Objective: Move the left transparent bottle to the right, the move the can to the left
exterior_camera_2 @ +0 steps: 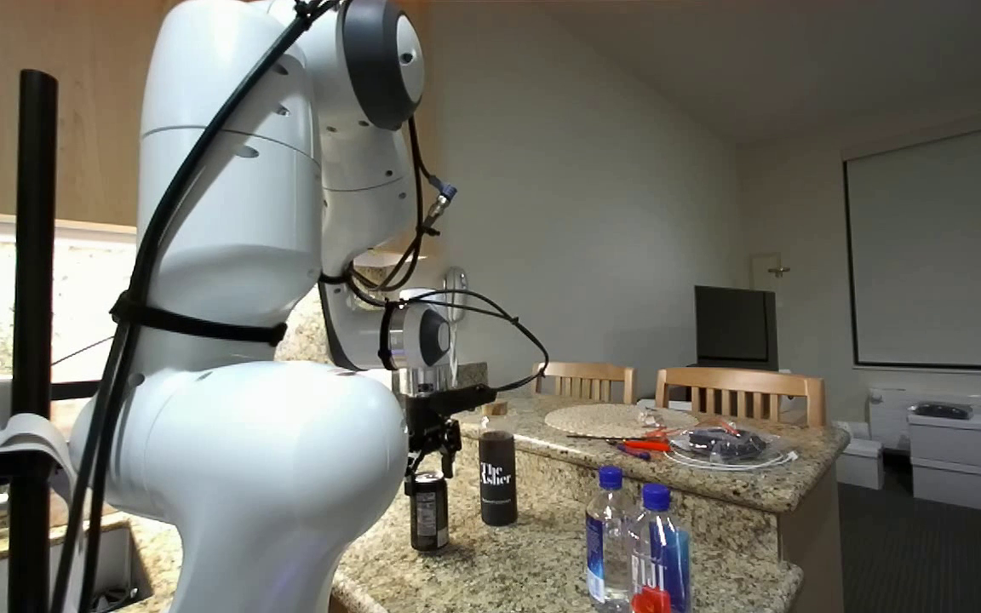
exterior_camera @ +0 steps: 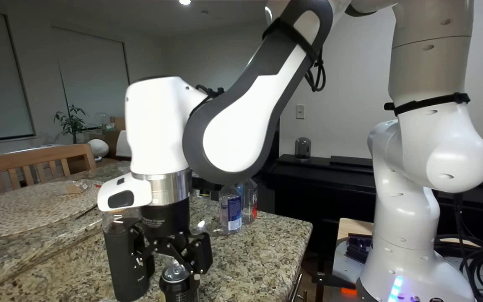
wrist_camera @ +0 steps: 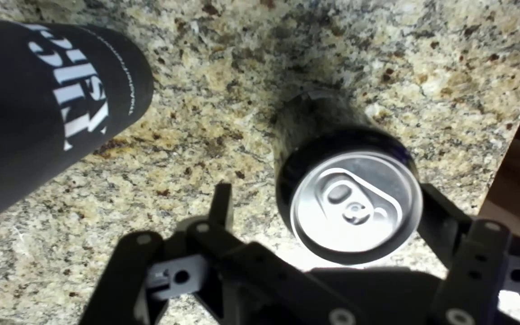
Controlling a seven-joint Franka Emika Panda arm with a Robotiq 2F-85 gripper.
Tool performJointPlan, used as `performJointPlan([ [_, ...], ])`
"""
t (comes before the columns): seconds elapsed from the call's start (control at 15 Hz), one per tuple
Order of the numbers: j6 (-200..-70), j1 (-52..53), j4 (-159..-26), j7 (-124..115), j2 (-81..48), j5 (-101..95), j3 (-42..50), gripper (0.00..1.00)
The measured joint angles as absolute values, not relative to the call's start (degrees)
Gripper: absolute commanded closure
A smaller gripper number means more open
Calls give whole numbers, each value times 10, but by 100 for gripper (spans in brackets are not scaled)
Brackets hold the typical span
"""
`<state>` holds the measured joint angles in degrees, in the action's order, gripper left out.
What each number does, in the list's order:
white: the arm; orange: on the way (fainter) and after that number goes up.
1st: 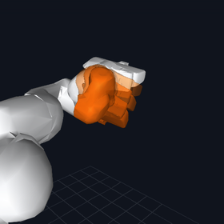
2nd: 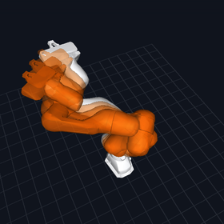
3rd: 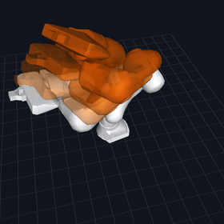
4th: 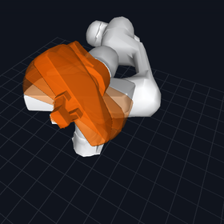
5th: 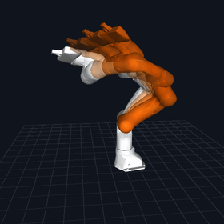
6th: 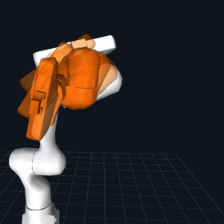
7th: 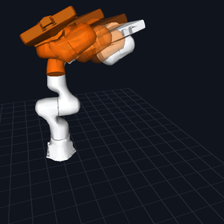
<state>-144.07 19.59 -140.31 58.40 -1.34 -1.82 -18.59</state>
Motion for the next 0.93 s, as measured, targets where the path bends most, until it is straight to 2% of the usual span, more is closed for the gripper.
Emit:
performJointPlan([
  [0.6, -1320, 187, -1399, 500, 77, -13, -147, 0],
  [0.93, -1304, 171, -1400, 404, 112, -5, -115, 0],
])
